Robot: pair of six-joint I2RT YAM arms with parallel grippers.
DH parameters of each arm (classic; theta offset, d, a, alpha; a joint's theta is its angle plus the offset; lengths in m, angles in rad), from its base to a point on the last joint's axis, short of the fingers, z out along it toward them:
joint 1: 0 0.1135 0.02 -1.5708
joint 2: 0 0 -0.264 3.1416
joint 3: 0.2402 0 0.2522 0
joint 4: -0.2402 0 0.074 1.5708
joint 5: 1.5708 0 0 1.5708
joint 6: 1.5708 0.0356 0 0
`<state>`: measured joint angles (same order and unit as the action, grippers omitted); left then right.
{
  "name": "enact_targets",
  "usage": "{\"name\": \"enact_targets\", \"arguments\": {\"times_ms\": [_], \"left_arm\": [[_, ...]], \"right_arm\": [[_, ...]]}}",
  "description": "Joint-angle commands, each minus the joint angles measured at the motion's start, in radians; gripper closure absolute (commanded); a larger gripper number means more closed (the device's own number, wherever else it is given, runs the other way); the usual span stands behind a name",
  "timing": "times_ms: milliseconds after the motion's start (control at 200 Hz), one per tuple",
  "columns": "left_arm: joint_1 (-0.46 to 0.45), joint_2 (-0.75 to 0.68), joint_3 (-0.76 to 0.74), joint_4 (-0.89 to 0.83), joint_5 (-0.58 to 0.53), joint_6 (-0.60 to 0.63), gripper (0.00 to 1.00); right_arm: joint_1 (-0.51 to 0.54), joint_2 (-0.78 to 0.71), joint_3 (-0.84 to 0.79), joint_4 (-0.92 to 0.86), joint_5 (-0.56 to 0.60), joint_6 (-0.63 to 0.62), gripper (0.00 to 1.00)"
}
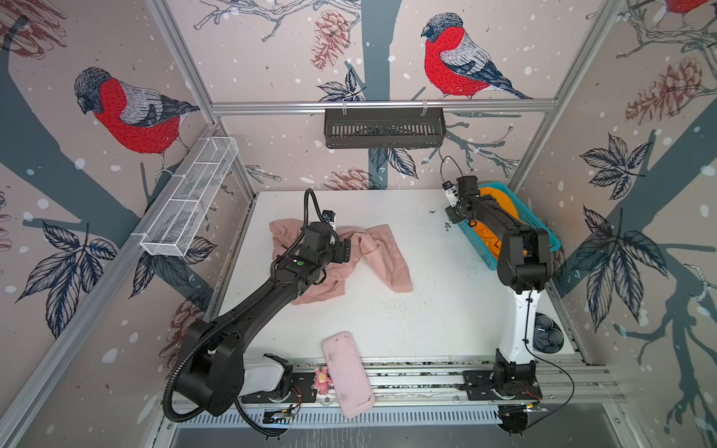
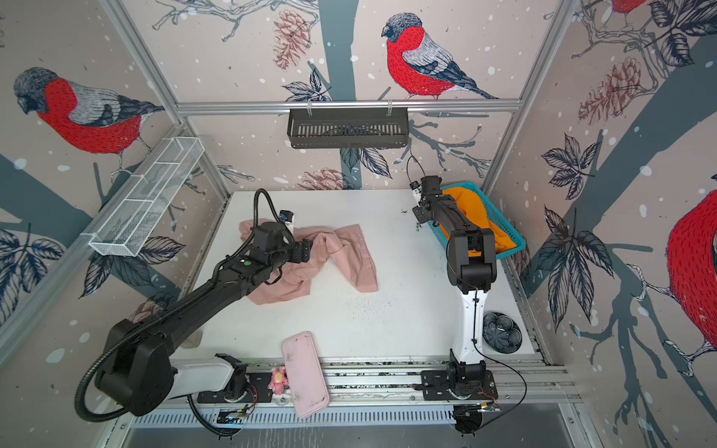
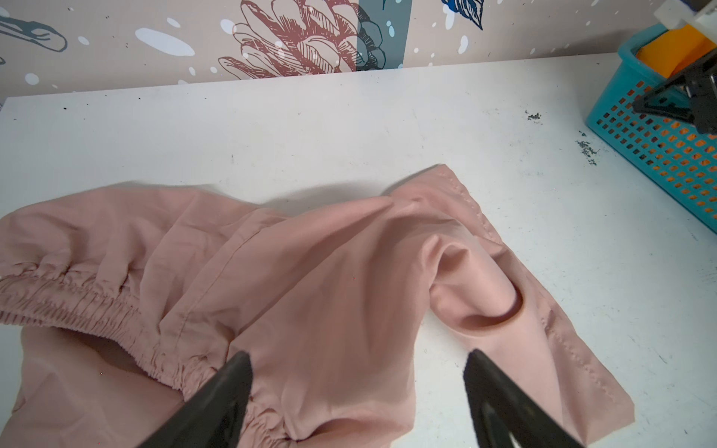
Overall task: Fold and stack the shorts
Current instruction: 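Smooth the shorts with the left gripper while the right gripper pushes the basket away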
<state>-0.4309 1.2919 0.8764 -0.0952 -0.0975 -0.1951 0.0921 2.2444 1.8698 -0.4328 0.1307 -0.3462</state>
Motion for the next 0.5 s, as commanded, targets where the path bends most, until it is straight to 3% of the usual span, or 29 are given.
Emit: {"name": "enact_targets", "arguments": {"times_ms": [0, 75, 290, 495], "left_arm": [[-0.001, -0.027, -0.017, 0.020, -0.004, -0.024, 0.11], [0.001, -0.042, -0.029, 0.017, -0.021, -0.037, 0.02], [0.000, -0.079, -0.033, -0.043, -0.071, -0.080, 0.02], [0.003, -0.128, -0.073, -0.066, -0.118, -0.127, 0.02]], "right_arm": [[-0.019, 0.072, 0.134, -0.066, 0.030, 0.085, 0.86], [-0.012, 0.105, 0.175, -0.063, 0.057, 0.113, 0.86], [-0.009, 0.215, 0.317, -0.041, 0.140, 0.210, 0.85], [-0.012, 0.242, 0.362, 0.036, 0.158, 0.228, 0.70]]}}
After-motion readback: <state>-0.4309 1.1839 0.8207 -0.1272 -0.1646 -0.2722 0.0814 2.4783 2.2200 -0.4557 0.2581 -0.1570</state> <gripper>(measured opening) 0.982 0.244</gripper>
